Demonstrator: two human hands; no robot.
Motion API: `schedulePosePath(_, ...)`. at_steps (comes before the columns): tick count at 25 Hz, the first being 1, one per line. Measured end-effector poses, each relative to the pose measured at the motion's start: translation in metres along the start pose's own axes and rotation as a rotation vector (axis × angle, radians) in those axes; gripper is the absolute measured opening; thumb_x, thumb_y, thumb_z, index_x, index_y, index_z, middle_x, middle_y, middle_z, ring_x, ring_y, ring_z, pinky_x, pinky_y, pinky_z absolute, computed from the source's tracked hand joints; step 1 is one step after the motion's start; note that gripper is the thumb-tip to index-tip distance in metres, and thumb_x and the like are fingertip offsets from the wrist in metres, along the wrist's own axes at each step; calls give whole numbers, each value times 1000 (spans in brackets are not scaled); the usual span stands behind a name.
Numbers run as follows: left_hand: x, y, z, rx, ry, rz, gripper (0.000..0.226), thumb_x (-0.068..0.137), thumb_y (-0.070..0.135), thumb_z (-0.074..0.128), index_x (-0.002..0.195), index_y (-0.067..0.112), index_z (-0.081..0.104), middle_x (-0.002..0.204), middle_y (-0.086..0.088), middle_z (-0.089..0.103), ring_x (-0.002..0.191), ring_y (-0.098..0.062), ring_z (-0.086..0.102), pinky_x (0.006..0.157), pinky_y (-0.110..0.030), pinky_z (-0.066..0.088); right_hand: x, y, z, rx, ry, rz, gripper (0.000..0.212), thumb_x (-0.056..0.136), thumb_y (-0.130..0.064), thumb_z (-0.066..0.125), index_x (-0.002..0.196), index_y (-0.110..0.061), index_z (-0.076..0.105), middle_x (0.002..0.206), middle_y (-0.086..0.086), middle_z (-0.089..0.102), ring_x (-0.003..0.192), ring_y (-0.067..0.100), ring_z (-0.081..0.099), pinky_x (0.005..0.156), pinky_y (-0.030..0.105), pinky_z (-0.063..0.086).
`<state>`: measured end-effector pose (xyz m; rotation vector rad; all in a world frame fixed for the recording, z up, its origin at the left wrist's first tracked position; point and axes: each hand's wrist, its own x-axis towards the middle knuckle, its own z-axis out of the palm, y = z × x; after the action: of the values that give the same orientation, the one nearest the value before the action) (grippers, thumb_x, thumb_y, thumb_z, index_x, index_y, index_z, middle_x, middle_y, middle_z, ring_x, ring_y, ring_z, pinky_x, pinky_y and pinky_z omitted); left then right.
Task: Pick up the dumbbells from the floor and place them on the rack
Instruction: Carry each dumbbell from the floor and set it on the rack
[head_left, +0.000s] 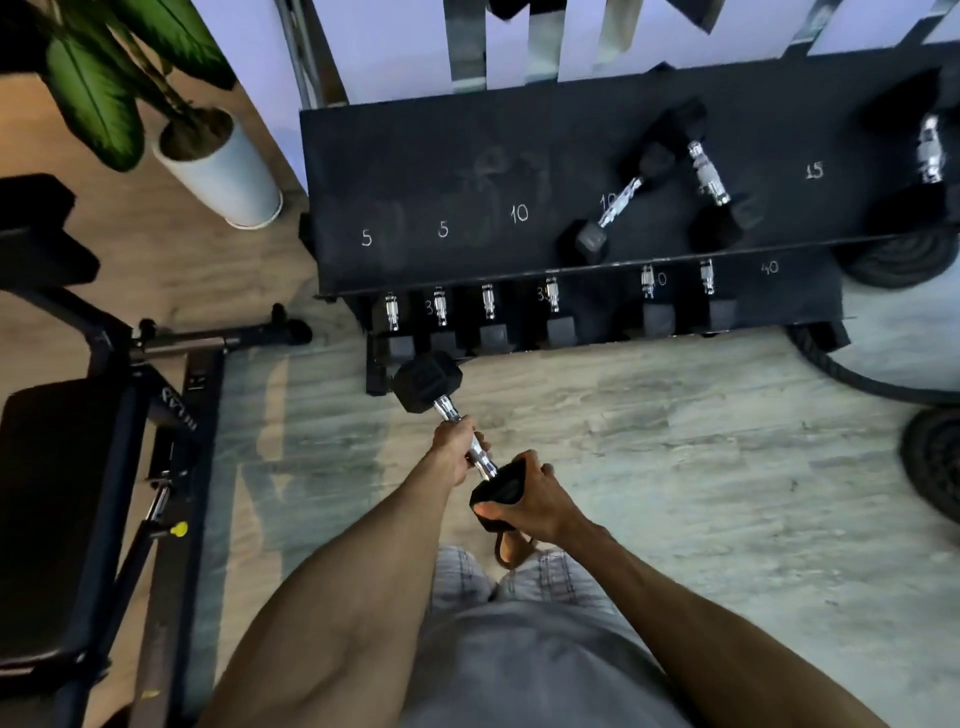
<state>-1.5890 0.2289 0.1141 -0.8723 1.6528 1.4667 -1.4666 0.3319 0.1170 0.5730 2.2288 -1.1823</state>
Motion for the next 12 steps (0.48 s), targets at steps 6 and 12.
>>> schedulePosePath(6, 59, 126, 53, 5, 24, 12, 21, 97, 10, 44, 76, 11, 45, 61, -6, 47, 51, -20, 47, 55, -31, 44, 105, -49, -94, 15, -11, -10, 84, 60, -62, 80, 119, -23, 34, 112, 3, 44, 103, 19, 52, 87, 30, 52)
schedulePosePath(12, 128, 236, 101, 39, -34, -3, 18, 94, 10, 47, 76, 11, 48, 60, -5, 49, 53, -20, 47, 55, -31, 44, 202, -86, -164, 50, 59, 22, 82, 59, -63, 80, 116, -22, 36, 112, 6, 49, 105, 19, 49, 90, 35, 52)
